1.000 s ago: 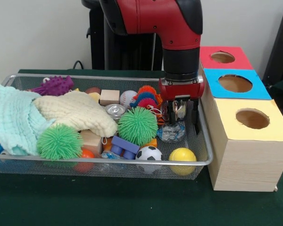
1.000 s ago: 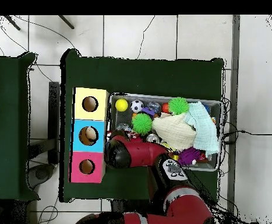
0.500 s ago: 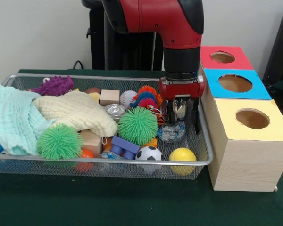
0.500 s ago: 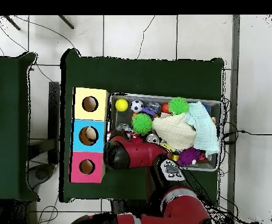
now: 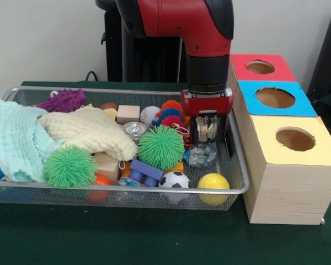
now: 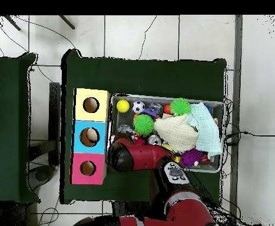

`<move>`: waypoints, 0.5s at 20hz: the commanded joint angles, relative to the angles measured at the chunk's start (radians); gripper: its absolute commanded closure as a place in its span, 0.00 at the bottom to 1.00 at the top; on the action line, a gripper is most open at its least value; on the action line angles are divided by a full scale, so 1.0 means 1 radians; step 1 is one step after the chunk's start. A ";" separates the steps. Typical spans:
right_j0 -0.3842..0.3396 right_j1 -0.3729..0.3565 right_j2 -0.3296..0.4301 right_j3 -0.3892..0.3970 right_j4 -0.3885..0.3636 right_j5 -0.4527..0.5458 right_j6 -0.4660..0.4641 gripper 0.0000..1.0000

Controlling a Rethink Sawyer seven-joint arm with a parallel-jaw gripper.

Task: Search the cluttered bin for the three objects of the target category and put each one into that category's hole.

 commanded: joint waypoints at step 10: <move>-0.046 0.002 0.018 -0.033 -0.065 0.034 0.078 0.00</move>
